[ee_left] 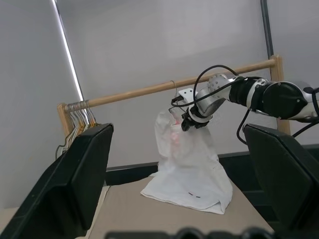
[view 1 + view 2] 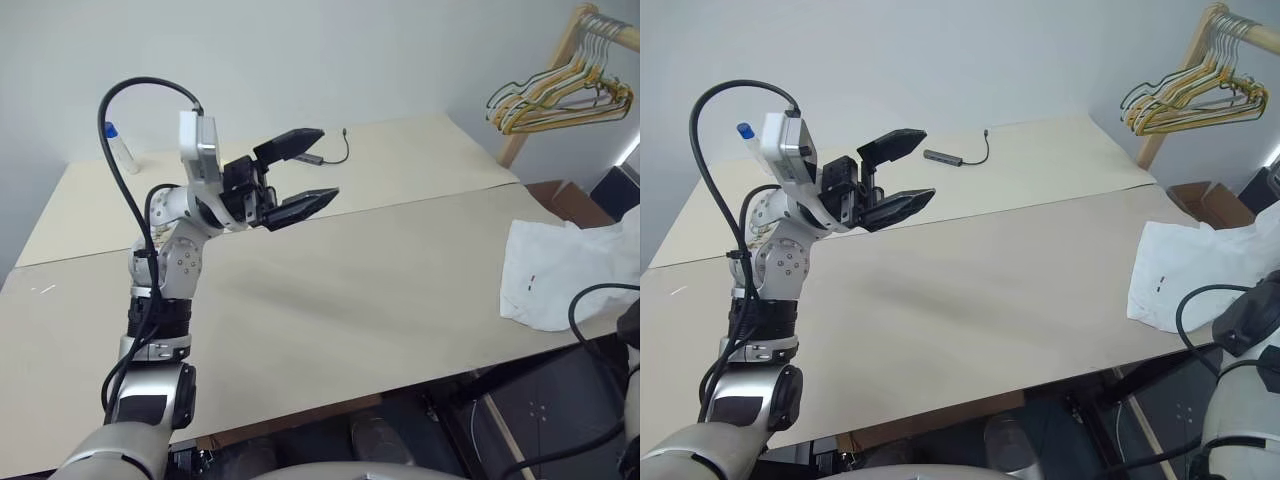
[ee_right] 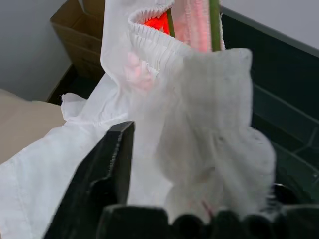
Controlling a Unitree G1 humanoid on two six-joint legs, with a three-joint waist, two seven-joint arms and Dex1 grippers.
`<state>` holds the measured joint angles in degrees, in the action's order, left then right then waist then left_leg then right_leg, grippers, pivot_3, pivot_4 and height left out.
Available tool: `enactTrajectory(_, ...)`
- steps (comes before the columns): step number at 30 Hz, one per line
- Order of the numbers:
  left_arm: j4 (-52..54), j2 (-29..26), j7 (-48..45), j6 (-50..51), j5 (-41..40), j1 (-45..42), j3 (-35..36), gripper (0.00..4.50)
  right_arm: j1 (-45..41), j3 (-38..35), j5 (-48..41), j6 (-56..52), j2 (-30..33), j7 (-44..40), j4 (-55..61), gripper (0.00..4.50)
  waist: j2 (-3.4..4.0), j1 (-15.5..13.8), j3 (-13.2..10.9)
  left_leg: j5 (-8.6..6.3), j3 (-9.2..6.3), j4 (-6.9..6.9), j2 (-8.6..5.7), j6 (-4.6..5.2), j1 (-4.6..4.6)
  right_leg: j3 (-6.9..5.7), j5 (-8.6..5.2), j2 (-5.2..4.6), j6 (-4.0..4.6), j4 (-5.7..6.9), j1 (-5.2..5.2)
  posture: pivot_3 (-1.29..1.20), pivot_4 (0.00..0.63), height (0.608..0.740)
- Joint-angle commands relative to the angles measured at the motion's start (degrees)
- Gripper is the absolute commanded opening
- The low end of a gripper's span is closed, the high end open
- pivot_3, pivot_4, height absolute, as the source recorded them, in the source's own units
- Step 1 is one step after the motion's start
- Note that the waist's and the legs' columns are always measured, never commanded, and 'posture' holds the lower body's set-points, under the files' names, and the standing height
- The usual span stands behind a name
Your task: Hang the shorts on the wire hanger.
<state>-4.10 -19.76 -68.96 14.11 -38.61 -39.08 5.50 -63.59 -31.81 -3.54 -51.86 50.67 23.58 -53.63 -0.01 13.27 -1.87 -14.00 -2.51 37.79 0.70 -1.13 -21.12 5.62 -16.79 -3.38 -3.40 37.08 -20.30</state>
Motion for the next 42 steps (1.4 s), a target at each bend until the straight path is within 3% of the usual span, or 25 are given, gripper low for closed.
enactTrajectory(1,1.9,0.3,0.6,0.2,-2.3,-1.0,1.5,4.5,1.1,1.5,1.4,0.2,-1.1,3.5,6.5,4.02,0.0,-0.1,0.0,0.0,-0.01,0.0,0.0,0.0,0.0,0.0,0.0,0.0,0.0,0.0,0.0,-0.18,0.0,0.74)
enactTrajectory(3,1.7,0.0,0.5,-0.2,-2.0,-0.8,1.3,4.5,2.3,1.8,2.3,0.0,-2.4,5.4,10.5,4.46,0.01,-0.1,0.0,0.0,-0.01,0.0,0.0,0.0,-0.01,0.0,0.0,0.0,0.0,0.0,-0.01,-0.18,0.0,0.74)
enactTrajectory(9,1.0,-0.2,0.5,-0.6,-1.3,-0.9,0.9,4.5,7.2,5.6,6.7,-0.2,-6.2,8.8,24.5,4.46,0.04,-0.1,0.0,0.0,-0.07,0.0,0.01,0.0,0.0,0.0,0.0,0.01,0.0,0.02,-0.02,-0.18,0.0,0.74)
enactTrajectory(12,0.8,-1.2,1.6,-1.6,0.0,0.0,1.6,4.5,10.6,9.9,11.2,4.7,-7.4,10.6,33.1,4.46,0.05,-0.1,0.0,0.0,-0.08,0.0,0.01,0.0,-0.03,-0.01,0.0,0.0,0.0,0.03,-0.06,-0.18,0.0,0.74)
enactTrajectory(18,1.9,-4.5,6.2,-0.6,2.2,3.4,2.9,4.5,16.0,20.3,21.1,16.3,-5.5,9.6,39.4,4.46,0.07,0.1,0.0,0.0,-0.08,0.0,0.03,0.0,0.02,0.02,0.0,0.01,-0.01,0.05,-0.06,-0.17,0.0,0.74)
enactTrajectory(24,4.4,-11.2,8.3,0.5,3.5,11.0,6.1,4.5,21.2,31.1,22.2,27.6,-5.9,-7.7,43.7,4.46,0.03,0.0,0.0,-0.01,-0.09,0.0,0.05,0.01,0.03,0.02,0.0,0.04,0.0,0.05,-0.06,-0.1,0.0,0.74)
enactTrajectory(28,9.2,-14.2,9.6,3.1,2.0,17.2,8.5,4.5,25.3,33.9,16.2,32.1,-7.8,-23.2,49.1,4.46,-0.06,-1.0,-0.1,-0.02,-0.27,0.0,0.08,0.03,0.02,-0.06,0.01,0.05,0.01,0.05,-0.07,-0.05,0.0,0.74)
enactTrajectory(33,15.9,-16.4,12.9,5.2,2.0,26.2,10.8,4.5,32.9,35.8,9.0,31.4,-5.9,-43.3,55.8,4.46,-0.21,-4.7,-0.2,-0.04,-0.46,0.0,0.08,0.05,-0.01,-0.11,0.01,-0.01,0.01,0.03,-0.09,0.02,0.0,0.74)
enactTrajectory(37,19.2,-16.5,16.7,3.2,7.4,31.9,9.1,4.5,37.5,35.7,1.7,27.6,-4.9,-57.1,58.3,4.46,-0.38,-8.7,-0.2,-0.04,-0.47,0.0,0.1,0.05,0.04,-0.15,0.03,-0.03,0.04,0.04,-0.09,0.09,0.0,0.74)
enactTrajectory(42,20.9,-14.1,20.0,3.4,7.9,33.6,8.4,4.5,39.2,39.2,3.3,30.7,-2.4,-65.1,58.5,4.46,-0.46,-13.1,-0.3,-0.04,-0.23,0.02,0.12,0.04,0.04,-0.3,0.08,0.03,0.14,0.06,-0.14,0.13,0.0,0.74)
